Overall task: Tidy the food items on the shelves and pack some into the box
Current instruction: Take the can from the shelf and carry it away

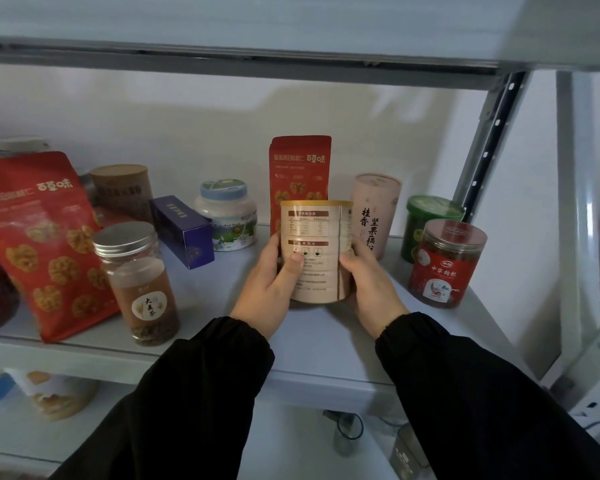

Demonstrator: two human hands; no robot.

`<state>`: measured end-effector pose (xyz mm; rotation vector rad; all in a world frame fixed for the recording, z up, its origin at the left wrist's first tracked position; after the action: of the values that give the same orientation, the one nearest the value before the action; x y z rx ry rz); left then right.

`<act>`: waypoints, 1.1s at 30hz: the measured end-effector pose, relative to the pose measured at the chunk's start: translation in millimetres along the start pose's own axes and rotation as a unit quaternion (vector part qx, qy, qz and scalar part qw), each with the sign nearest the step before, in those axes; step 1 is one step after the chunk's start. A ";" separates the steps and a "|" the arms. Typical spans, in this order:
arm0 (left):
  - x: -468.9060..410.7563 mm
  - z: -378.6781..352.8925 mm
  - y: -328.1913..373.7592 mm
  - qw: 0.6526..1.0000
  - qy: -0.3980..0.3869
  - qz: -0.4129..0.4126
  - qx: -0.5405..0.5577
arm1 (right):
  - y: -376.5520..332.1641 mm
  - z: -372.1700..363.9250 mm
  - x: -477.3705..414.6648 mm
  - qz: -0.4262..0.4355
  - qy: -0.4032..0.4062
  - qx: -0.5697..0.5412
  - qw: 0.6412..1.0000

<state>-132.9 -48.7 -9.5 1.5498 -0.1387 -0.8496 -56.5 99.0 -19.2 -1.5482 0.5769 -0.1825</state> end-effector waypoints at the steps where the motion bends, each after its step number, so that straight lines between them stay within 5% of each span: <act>1: -0.2 -0.3 0.0 1.000 -0.002 0.000 -0.003 | -0.4 -0.2 0.6 0.000 0.000 0.001 1.000; 15: 0.4 -0.4 4.8 1.000 0.004 0.011 0.021 | -15.6 -4.9 13.1 0.038 0.003 0.085 0.996; 21: 2.8 -0.1 1.0 0.999 0.006 0.006 0.034 | -12.7 -11.3 15.0 -0.003 -0.021 0.032 0.999; 33: -5.8 7.7 -7.8 0.996 0.038 -0.010 -0.077 | -16.5 -4.5 15.1 0.025 0.011 0.059 0.998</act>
<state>-144.5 -50.2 -13.4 1.4380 -0.0032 -0.7968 -41.6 87.4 -6.4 -1.4173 0.6103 -0.1930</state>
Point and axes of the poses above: each hand's wrist, its own x-axis away from the middle knuckle, its own z-axis out of the back of the hand, y = z × x, the point moved 6 cm from there along -x, towards the middle knuckle, and after that the axes turned 1 degree about y, right-handed, at the moved point
